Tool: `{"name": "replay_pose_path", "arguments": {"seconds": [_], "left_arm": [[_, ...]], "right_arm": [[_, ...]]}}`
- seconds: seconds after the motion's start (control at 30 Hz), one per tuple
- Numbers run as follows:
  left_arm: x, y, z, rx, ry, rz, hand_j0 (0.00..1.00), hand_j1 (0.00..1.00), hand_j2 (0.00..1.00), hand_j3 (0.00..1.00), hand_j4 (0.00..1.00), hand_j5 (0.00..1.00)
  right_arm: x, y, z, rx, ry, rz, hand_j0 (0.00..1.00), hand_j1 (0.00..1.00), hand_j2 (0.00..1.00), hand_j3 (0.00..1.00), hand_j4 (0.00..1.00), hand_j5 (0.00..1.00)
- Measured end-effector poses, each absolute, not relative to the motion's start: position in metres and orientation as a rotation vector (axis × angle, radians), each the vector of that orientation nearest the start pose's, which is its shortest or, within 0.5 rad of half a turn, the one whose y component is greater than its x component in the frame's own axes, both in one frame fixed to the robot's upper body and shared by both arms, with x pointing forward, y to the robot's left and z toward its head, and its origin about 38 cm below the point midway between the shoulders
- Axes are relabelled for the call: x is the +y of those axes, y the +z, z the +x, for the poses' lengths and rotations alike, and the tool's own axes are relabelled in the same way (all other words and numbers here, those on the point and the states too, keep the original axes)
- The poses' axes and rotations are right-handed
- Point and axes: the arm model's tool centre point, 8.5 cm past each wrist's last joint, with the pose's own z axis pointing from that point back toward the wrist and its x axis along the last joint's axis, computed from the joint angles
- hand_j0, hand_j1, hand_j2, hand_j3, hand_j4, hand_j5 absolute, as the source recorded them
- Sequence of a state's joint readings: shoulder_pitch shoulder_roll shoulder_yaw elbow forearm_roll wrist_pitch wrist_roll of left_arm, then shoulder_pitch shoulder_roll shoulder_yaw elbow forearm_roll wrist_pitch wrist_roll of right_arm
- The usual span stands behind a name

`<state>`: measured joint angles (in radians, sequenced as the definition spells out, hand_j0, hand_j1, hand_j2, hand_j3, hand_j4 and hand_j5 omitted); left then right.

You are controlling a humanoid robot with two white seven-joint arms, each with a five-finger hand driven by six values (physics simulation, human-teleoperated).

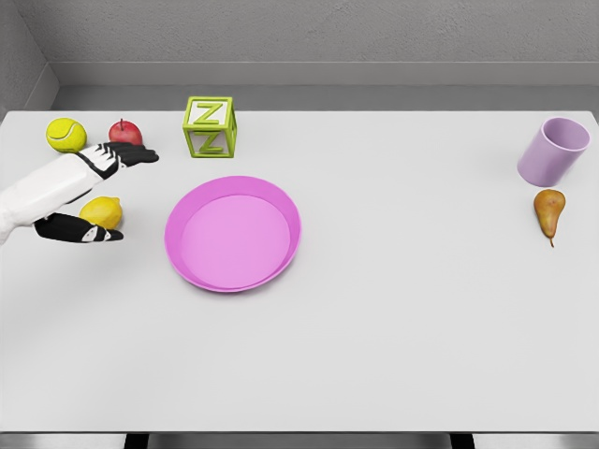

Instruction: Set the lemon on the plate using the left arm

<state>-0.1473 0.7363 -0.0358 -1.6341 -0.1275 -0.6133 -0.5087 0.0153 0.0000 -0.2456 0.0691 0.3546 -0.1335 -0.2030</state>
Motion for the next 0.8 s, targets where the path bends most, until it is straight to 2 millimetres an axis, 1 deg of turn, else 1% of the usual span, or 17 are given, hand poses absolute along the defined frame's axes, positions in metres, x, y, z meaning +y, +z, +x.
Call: {"name": "replay_pose_path", "arguments": {"seconds": [0.13, 0.17, 0.23, 0.3, 0.33, 0.4, 0.43, 0.47, 0.5, 0.57, 0.63, 0.67, 0.73, 0.8], "left_arm": [[0.354, 0.22, 0.365, -1.782, -1.552, 0.317, 1.0, 1.0, 1.0, 1.0, 1.0, 1.0], [0.354, 0.216, 0.363, -1.764, -1.561, 0.314, 1.0, 1.0, 1.0, 1.0, 1.0, 1.0], [0.36, 0.2, 0.354, -1.713, -1.559, 0.3, 1.0, 1.0, 1.0, 1.0, 1.0, 1.0], [0.369, 0.199, 0.353, -1.689, -1.556, 0.328, 1.0, 1.0, 1.0, 1.0, 1.0, 1.0], [0.376, 0.202, 0.357, -1.677, -1.553, 0.352, 1.0, 1.0, 1.0, 1.0, 1.0, 1.0], [0.399, 0.204, 0.361, -1.604, -1.564, 0.398, 1.0, 1.0, 1.0, 1.0, 1.0, 1.0], [0.407, 0.205, 0.362, -1.57, -1.579, 0.411, 1.0, 1.0, 1.0, 1.0, 1.0, 1.0], [0.412, 0.205, 0.363, -1.543, -1.595, 0.417, 1.0, 1.0, 1.0, 1.0, 1.0, 1.0], [0.414, 0.211, 0.367, -1.533, -1.614, 0.431, 1.0, 1.0, 1.0, 1.0, 1.0, 1.0], [0.41, 0.223, 0.379, -1.529, -1.656, 0.446, 1.0, 1.0, 1.0, 1.0, 1.0, 1.0], [0.408, 0.216, 0.382, -1.488, -1.691, 0.42, 1.0, 1.0, 1.0, 1.0, 1.0, 1.0], [0.405, 0.216, 0.386, -1.478, -1.711, 0.417, 1.0, 1.0, 1.0, 1.0, 1.0, 1.0], [0.401, 0.203, 0.384, -1.428, -1.753, 0.392, 1.0, 1.0, 1.0, 1.0, 1.0, 1.0], [0.399, 0.193, 0.383, -1.39, -1.783, 0.384, 1.0, 1.0, 1.0, 1.0, 1.0, 1.0]], "right_arm": [[-0.281, -0.257, -0.017, -0.058, 0.102, -0.261, 1.0, 1.0, 1.0, 1.0, 1.0, 1.0], [-0.281, -0.257, -0.017, -0.058, 0.102, -0.261, 1.0, 1.0, 1.0, 1.0, 1.0, 1.0], [-0.281, -0.257, -0.017, -0.058, 0.102, -0.261, 1.0, 1.0, 1.0, 1.0, 1.0, 1.0], [-0.281, -0.257, -0.017, -0.058, 0.102, -0.261, 1.0, 1.0, 1.0, 1.0, 1.0, 1.0], [-0.281, -0.257, -0.017, -0.058, 0.102, -0.261, 1.0, 1.0, 1.0, 1.0, 1.0, 1.0], [-0.281, -0.257, -0.017, -0.058, 0.102, -0.261, 1.0, 1.0, 1.0, 1.0, 1.0, 1.0], [-0.281, -0.257, -0.017, -0.058, 0.102, -0.261, 1.0, 1.0, 1.0, 1.0, 1.0, 1.0], [-0.281, -0.257, -0.017, -0.058, 0.102, -0.261, 1.0, 1.0, 1.0, 1.0, 1.0, 1.0], [-0.281, -0.257, -0.017, -0.058, 0.102, -0.261, 1.0, 1.0, 1.0, 1.0, 1.0, 1.0], [-0.281, -0.257, -0.017, -0.058, 0.102, -0.261, 1.0, 1.0, 1.0, 1.0, 1.0, 1.0], [-0.281, -0.257, -0.017, -0.058, 0.102, -0.261, 1.0, 1.0, 1.0, 1.0, 1.0, 1.0], [-0.281, -0.257, -0.017, -0.058, 0.102, -0.261, 1.0, 1.0, 1.0, 1.0, 1.0, 1.0], [-0.281, -0.257, -0.017, -0.058, 0.102, -0.261, 1.0, 1.0, 1.0, 1.0, 1.0, 1.0], [-0.281, -0.257, -0.017, -0.058, 0.102, -0.261, 1.0, 1.0, 1.0, 1.0, 1.0, 1.0]]}}
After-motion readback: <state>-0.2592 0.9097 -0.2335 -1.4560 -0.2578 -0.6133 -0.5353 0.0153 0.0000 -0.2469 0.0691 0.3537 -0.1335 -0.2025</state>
